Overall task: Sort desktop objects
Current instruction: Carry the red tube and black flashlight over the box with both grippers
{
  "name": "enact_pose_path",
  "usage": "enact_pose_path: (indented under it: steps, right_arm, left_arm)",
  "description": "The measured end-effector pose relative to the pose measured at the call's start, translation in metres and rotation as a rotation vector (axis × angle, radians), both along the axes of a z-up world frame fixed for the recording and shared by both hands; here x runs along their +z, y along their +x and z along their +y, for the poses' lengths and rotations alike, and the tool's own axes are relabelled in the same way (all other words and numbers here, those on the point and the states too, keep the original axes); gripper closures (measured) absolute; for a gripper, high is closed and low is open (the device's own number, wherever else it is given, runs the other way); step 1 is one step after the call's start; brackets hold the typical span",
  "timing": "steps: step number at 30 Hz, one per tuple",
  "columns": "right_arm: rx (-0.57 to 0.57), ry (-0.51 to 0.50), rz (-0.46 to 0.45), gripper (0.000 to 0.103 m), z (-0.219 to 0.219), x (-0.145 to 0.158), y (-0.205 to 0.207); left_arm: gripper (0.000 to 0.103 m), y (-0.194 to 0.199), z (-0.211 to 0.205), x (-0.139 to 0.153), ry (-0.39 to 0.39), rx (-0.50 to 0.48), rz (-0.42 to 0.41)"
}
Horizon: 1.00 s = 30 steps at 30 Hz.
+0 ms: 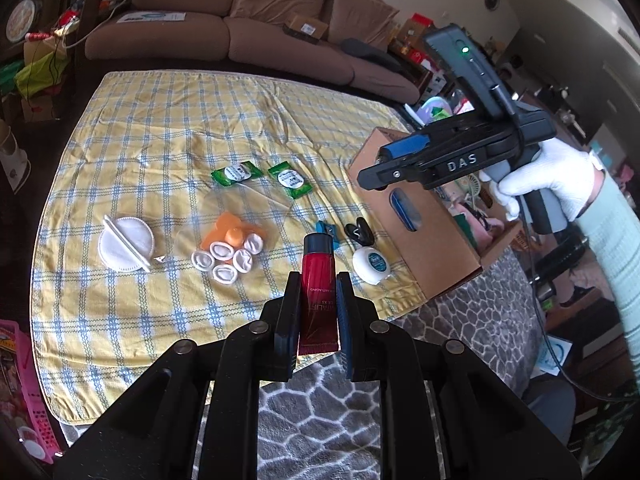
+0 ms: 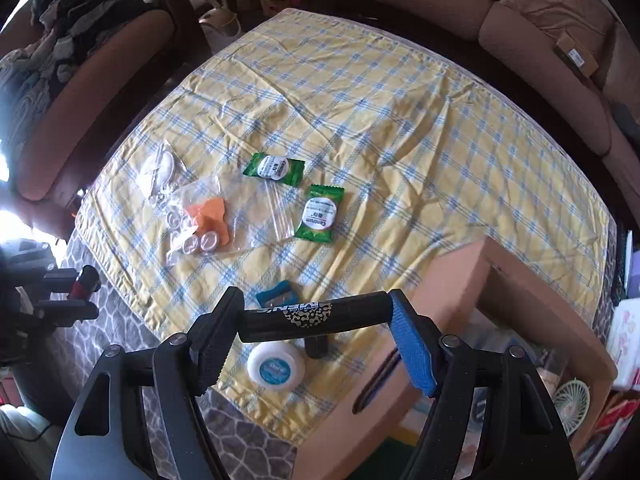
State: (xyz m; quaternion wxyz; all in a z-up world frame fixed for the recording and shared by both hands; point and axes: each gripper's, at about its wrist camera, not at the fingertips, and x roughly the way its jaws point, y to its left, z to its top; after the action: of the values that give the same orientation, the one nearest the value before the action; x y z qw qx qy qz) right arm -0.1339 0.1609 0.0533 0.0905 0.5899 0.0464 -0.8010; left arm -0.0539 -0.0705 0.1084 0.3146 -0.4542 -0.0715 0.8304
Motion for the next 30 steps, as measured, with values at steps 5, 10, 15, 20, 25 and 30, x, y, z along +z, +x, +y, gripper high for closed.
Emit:
enact_pose_path:
  steps: [5, 10, 15, 20, 25, 30]
  right_arm:
    - [-0.159, -0.011, 0.045, 0.028, 0.055, 0.037, 0.055]
    - [-0.325, -0.015, 0.065, 0.028, 0.128, 0.042, 0.121]
    - [-0.421, -0.044, 0.054, 0.028, 0.183, 0.022, 0.164]
    - [-0.481, -0.080, 0.044, 0.028, 0.220, -0.001, 0.178]
    - [-0.466, -0.082, 0.038, 0.028, 0.235, -0.018, 0.183]
    - [-0.405, -0.067, 0.051, 0.028, 0.233, -0.022, 0.188]
  left_arm:
    - [0.088, 0.003, 0.071, 0.034, 0.011, -0.101, 0.016]
    - [0.088, 0.000, 0.168, 0.054, -0.001, -0.212, 0.005]
    - [0.088, -0.004, 0.262, 0.048, -0.022, -0.292, -0.047]
    - [0.088, -0.010, 0.337, 0.019, -0.121, -0.324, -0.066]
    - [0.088, -0.020, 0.369, -0.019, -0.179, -0.292, -0.132]
    - [0.072, -0.032, 0.360, -0.025, -0.131, -0.239, -0.177]
